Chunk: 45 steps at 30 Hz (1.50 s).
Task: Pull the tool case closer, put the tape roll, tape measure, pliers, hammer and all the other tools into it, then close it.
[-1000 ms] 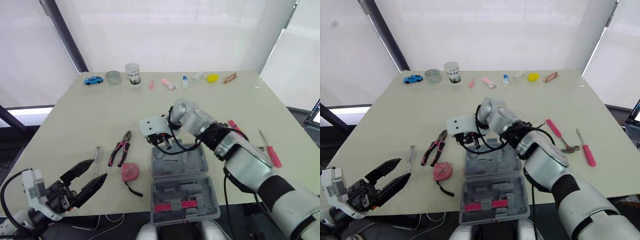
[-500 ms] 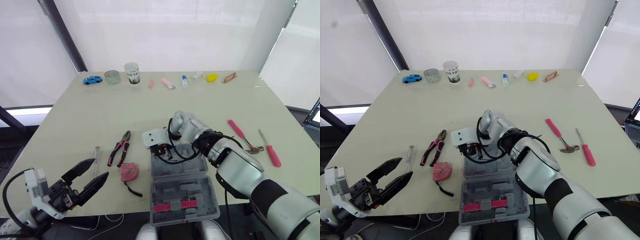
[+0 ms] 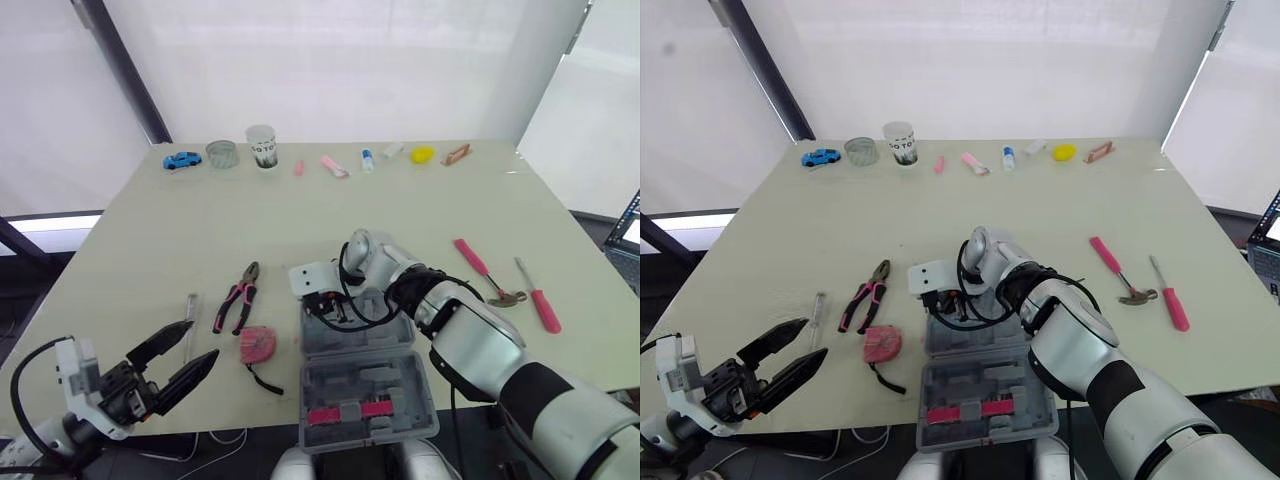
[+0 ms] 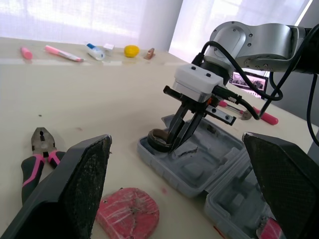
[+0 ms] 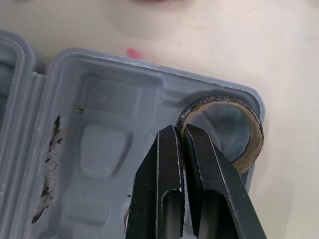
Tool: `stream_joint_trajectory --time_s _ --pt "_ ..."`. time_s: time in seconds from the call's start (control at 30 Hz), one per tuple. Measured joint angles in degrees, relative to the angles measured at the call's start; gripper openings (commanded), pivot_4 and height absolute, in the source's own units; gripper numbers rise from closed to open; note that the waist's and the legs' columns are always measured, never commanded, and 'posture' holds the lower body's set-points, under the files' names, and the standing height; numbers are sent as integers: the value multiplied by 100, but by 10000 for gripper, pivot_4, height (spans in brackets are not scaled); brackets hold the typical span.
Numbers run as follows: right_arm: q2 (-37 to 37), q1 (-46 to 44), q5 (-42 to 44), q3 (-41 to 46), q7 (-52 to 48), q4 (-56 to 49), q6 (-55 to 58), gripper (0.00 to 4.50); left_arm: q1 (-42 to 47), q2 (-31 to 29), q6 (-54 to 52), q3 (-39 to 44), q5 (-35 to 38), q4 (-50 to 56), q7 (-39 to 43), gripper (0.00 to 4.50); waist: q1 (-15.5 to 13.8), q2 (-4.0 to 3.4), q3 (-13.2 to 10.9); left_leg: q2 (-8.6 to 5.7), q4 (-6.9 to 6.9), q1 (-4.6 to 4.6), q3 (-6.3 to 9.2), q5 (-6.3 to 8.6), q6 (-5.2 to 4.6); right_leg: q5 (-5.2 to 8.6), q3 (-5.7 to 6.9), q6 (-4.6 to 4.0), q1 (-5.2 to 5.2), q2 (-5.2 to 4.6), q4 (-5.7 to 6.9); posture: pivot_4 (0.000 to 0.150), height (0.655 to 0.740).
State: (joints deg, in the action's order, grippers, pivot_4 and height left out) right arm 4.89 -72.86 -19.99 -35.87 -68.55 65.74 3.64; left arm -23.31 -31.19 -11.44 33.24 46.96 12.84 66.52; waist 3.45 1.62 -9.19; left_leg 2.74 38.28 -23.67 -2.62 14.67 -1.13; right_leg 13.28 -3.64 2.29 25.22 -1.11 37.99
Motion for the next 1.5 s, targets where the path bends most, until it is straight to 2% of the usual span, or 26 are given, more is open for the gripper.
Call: stream_joint_trajectory --time_s 0.73,0.77,0.83,0.93,1.07,1.3,1.4,1.43,1.47,1.5 --pt "237 5 -29 306 -89 25 -14 690 72 -76 467 5 -187 -829 686 45000 60 -1 -1 7 -4 -11 0 -1 2 -5 1 5 14 -2 1 1500 7400" --pt "238 6 -30 306 -89 25 -15 6564 71 -76 477 3 -192 -830 704 45000 60 -1 -1 7 -4 -11 0 -1 2 -5 1 5 14 -2 1 1500 7400" --pt "235 6 -31 307 -83 25 -15 13272 69 -75 493 3 -199 -830 710 45000 59 -1 -1 9 -3 -12 1 -1 2 -5 0 5 14 -3 1 1500 7400" --pt "237 6 -31 314 10 25 -25 28688 74 -74 497 -3 -204 -830 710 45000 59 -1 -1 10 -4 -11 3 -1 2 -5 0 5 14 -3 1 1500 7400" --pt "185 115 30 407 -7 -139 -18 28688 135 -73 458 -19 -205 -720 633 45000 58 0 0 13 -4 -13 5 -1 2 -5 1 5 14 -3 1 1500 7400" --pt "-97 915 1142 1488 -324 -1381 295 28688 205 -70 345 -97 -203 -462 394 45000 49 5 3 15 -3 -13 12 -1 2 -10 3 13 11 -4 2 1500 7400" --pt "-194 1446 1504 1790 -216 -1813 452 20614 224 -61 309 -175 -202 -434 306 45000 49 6 4 14 -1 -12 8 -1 2 -10 5 13 10 -3 6 1500 7400" --pt "-246 1680 1613 1868 -166 -2008 497 15124 245 -53 296 -210 -202 -422 276 45000 48 7 4 13 -1 -12 7 -1 1 -10 6 12 10 -2 6 1500 7400" --pt "-257 1762 1653 1894 -142 -2054 499 12141 248 -48 292 -221 -202 -418 257 45000 48 7 4 13 0 -12 7 -1 1 -10 6 12 10 -1 7 1500 7400" --pt "-277 1916 1706 1903 -53 -2140 481 6550 277 -48 279 -243 -202 -414 232 45000 57 6 4 13 -1 -11 5 -1 1 -10 4 12 11 1 9 1500 7400"
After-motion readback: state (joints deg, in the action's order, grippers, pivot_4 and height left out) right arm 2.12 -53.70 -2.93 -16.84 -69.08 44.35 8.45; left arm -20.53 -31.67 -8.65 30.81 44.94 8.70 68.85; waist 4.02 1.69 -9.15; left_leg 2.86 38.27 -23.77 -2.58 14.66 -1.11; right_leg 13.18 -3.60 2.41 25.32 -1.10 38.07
